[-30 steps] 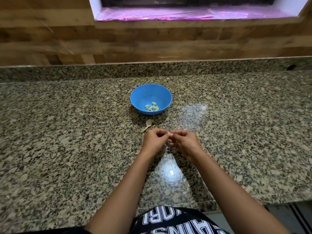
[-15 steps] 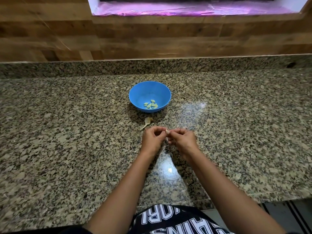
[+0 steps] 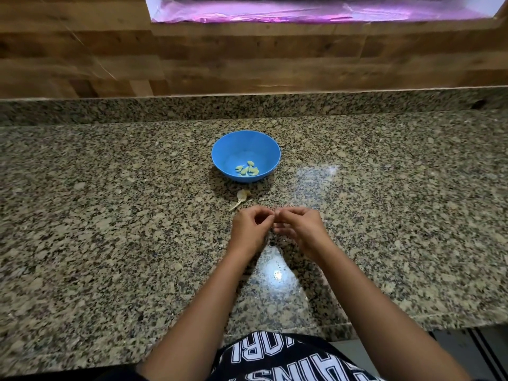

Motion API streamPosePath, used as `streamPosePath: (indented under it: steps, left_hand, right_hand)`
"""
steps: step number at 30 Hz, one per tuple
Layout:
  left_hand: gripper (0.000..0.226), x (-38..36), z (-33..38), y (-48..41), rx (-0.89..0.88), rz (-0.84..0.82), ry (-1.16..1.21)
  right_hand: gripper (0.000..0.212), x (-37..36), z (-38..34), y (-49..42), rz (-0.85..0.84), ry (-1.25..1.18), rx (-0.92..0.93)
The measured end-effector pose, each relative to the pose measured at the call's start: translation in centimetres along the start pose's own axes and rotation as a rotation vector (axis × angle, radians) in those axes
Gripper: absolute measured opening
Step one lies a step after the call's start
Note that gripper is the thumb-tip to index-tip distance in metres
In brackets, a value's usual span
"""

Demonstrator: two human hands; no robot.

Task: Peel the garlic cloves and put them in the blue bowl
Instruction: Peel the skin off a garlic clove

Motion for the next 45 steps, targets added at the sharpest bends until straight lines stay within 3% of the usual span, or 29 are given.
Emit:
streamPosePath:
  steps: [4,10,14,19,23,28,30,36,39,45]
  left_hand:
    - [0.013,-0.1,1.1,0.4,-0.126,0.017,-0.200]
    - [0.013,-0.3,0.2,-0.2,-0.053,-0.032,-0.122]
    - [0.008,-0.5,-0.9,-0.4,0.112,-0.062,0.058]
    - [0.010,-1.7,-2.8,0.0,0.387,-0.089,0.474]
    - [0.009,-2.3,-2.5,0.3,0.422,-0.102,0.612]
    - [0.011,-0.8,-1.4,-0.1,0.190,-0.002,0.099]
    - [0.012,-0.5,-0.9,-0.2,0.129,0.021,0.038]
    - [0.005,-0.2,-1.2,-0.4,0.140,0.038,0.039]
    - [0.012,-0.5,-1.7,-0.5,0.156,0.001,0.036]
    - [0.008,-1.1,-1.8,-0.5,0.258,-0.058,0.324]
  right_hand:
    - [0.007,0.3,-0.7,0.0,-0.011,0.207,0.072]
    - [0.006,0.2,-1.0,0.1,-0.041,0.265,0.108]
    - [0.007,0.3,-0.8,-0.3,-0.037,0.272,0.122]
    - [0.016,0.3,-0.5,-0.3,-0.034,0.256,0.171]
    - [0.014,0.4,-0.2,-0.3,-0.034,0.197,0.158]
    - [0.009,0.4,-0.6,-0.1,0.028,0.209,0.188]
    - [0.012,0.3,-0.5,0.0,0.006,0.219,0.178]
    - [0.012,0.6,0.0,-0.2,0.003,0.092,0.125]
    - [0.007,0.7,-0.1,0.0,0.011,0.083,0.124]
    - [0.009,0.6,-1.2,0.3,0.017,0.231,0.228]
Point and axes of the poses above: each hand's wrist, its own y-axis away from the middle knuckle, its own x-axis out of the back of the hand, z = x × y, the point moved 9 cm from there along -y, towards the middle knuckle
